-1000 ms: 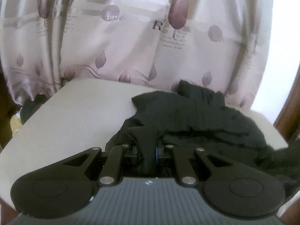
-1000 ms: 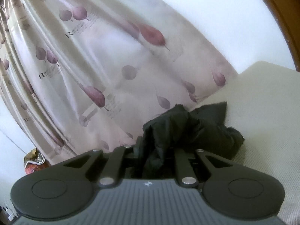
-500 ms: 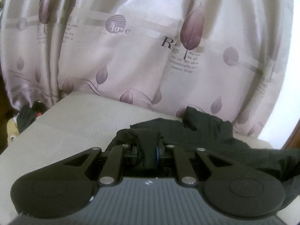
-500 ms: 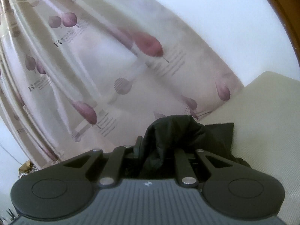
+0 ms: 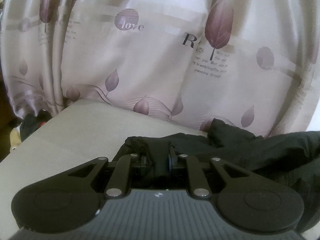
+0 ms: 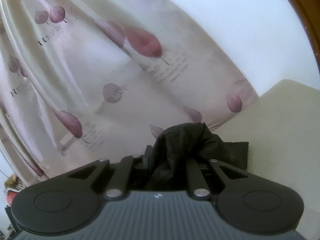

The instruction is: Fold large clothes

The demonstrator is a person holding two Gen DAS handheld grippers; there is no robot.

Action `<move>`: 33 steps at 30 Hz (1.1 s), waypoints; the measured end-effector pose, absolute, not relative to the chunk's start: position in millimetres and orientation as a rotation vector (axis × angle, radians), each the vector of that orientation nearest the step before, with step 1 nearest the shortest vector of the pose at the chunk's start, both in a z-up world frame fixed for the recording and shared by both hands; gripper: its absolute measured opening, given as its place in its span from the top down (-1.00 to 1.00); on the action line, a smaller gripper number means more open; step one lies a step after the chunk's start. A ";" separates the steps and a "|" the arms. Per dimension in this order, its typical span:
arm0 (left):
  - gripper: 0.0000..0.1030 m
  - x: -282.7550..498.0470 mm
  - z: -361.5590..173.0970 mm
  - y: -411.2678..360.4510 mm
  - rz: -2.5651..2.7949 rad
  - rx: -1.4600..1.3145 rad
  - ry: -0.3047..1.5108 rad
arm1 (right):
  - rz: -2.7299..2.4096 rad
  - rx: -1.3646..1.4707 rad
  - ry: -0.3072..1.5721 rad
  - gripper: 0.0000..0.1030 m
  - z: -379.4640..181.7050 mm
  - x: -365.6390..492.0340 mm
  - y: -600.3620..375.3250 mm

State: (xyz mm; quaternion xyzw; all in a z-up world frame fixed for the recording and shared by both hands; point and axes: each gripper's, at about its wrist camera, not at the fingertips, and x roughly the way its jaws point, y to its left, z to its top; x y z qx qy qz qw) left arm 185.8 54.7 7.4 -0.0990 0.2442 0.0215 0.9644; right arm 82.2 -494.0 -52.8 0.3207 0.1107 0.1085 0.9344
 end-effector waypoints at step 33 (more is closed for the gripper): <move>0.53 262.7 -43.1 45.3 0.121 -0.159 0.579 | 0.023 0.424 0.384 0.76 -87.7 187.2 -464.3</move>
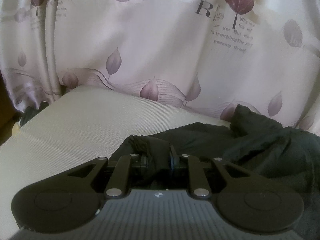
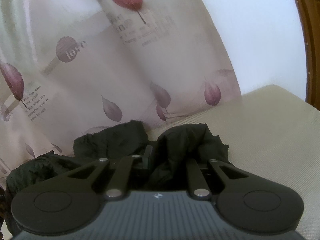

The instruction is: Fold large clothes

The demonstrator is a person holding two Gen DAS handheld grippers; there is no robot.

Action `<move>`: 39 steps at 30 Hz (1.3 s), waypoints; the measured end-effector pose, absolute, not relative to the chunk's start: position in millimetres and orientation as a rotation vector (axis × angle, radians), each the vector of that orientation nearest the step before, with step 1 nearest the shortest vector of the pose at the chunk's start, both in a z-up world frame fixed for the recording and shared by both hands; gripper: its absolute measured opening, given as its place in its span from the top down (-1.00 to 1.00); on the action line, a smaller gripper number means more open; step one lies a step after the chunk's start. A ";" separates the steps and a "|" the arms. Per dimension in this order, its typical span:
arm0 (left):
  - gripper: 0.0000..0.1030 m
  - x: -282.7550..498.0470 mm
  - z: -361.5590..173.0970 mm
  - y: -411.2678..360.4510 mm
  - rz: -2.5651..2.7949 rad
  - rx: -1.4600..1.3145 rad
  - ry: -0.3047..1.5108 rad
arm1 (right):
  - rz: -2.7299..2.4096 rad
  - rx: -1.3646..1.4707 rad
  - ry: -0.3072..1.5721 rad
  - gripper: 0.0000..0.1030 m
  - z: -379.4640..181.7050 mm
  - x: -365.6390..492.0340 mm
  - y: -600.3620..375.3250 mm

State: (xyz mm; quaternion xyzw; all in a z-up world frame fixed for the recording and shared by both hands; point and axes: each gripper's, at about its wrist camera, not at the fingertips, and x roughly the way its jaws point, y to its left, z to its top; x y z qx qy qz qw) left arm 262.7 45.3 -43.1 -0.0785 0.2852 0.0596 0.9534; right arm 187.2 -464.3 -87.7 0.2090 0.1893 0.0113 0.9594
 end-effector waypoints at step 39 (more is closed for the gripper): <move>-1.00 267.6 -48.9 33.6 0.249 0.022 0.438 | -0.042 0.493 0.441 0.71 -125.9 222.3 -464.7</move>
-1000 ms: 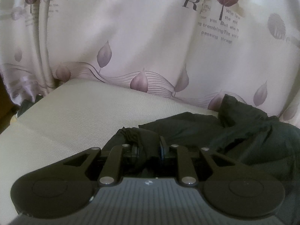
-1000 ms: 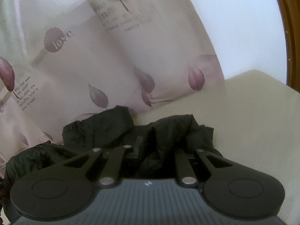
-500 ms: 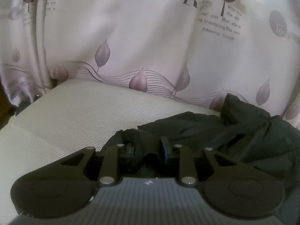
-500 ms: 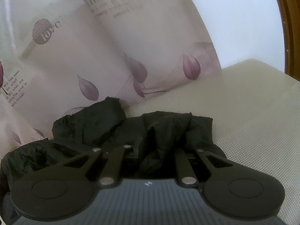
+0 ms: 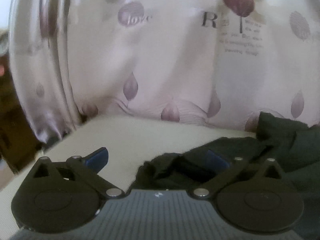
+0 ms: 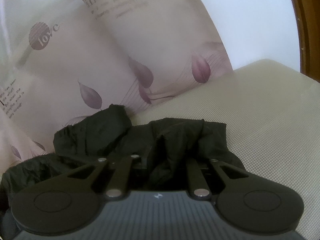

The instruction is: Fold large clothes

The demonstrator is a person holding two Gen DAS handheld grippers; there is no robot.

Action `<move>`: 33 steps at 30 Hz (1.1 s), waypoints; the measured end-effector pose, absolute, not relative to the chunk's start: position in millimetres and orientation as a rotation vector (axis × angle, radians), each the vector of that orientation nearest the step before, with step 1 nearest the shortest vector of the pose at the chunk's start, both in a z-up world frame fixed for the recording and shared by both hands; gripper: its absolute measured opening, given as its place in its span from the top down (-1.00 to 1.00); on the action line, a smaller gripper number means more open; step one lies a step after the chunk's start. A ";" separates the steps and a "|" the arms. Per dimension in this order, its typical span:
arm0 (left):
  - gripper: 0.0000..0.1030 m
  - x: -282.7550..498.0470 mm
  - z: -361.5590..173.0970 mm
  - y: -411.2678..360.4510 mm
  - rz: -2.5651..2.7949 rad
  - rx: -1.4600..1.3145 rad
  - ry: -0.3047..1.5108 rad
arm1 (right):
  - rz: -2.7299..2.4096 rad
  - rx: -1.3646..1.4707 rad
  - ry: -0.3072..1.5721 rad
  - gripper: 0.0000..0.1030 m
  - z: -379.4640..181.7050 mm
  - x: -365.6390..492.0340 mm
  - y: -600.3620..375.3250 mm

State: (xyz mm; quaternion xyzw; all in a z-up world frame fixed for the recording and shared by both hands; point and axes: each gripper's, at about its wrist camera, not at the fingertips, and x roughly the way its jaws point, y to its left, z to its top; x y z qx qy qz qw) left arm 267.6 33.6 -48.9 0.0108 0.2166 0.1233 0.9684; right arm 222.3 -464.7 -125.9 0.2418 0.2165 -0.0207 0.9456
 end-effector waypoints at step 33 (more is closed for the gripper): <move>-0.96 246.1 -32.8 21.8 0.141 0.034 0.485 | 0.102 0.217 0.223 -0.47 -61.5 158.0 -441.4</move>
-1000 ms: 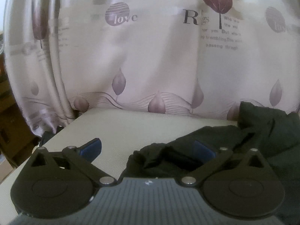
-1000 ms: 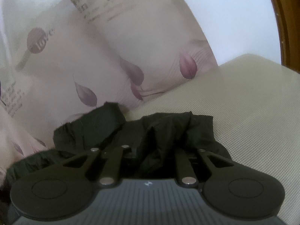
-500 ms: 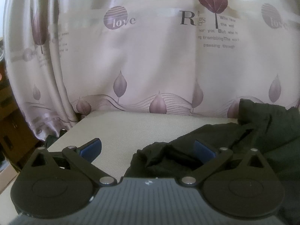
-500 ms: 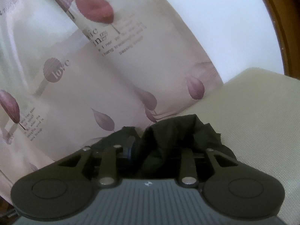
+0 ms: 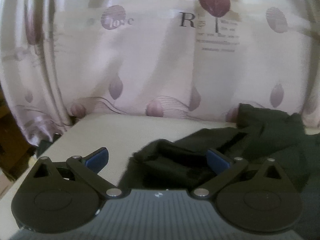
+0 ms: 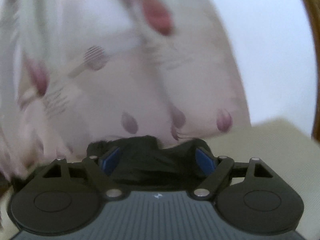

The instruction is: Fold large clothes

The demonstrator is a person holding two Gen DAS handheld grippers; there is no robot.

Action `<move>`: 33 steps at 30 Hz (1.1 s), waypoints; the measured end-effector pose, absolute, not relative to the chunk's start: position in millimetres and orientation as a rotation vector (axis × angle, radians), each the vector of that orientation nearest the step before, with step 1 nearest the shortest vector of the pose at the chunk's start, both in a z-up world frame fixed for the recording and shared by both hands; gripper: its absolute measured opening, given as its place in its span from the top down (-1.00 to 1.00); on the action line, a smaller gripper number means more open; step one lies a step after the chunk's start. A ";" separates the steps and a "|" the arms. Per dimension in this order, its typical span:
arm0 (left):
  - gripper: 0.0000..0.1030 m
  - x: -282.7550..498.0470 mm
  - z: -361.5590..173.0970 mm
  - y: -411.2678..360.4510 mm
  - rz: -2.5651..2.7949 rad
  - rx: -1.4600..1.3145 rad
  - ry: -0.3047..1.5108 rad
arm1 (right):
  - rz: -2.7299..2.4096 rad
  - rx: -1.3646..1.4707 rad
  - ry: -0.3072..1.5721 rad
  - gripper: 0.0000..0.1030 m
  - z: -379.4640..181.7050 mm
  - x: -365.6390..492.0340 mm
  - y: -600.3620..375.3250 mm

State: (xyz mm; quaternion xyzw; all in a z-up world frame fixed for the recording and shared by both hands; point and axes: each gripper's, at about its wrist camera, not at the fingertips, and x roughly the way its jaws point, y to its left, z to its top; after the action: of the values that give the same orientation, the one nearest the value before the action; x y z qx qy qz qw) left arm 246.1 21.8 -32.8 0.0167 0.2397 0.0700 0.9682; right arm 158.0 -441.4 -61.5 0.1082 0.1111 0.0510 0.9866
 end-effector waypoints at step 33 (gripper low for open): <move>-0.49 315.9 -67.5 43.0 0.148 -0.101 0.642 | 0.082 0.186 0.541 0.40 -142.5 276.2 -407.9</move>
State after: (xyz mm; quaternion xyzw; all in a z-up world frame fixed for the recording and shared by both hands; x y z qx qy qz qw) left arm 315.9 43.0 -67.5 -0.0495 0.3151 0.0727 0.9450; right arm 276.2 -407.9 -142.5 0.0916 0.2667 0.0402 0.9586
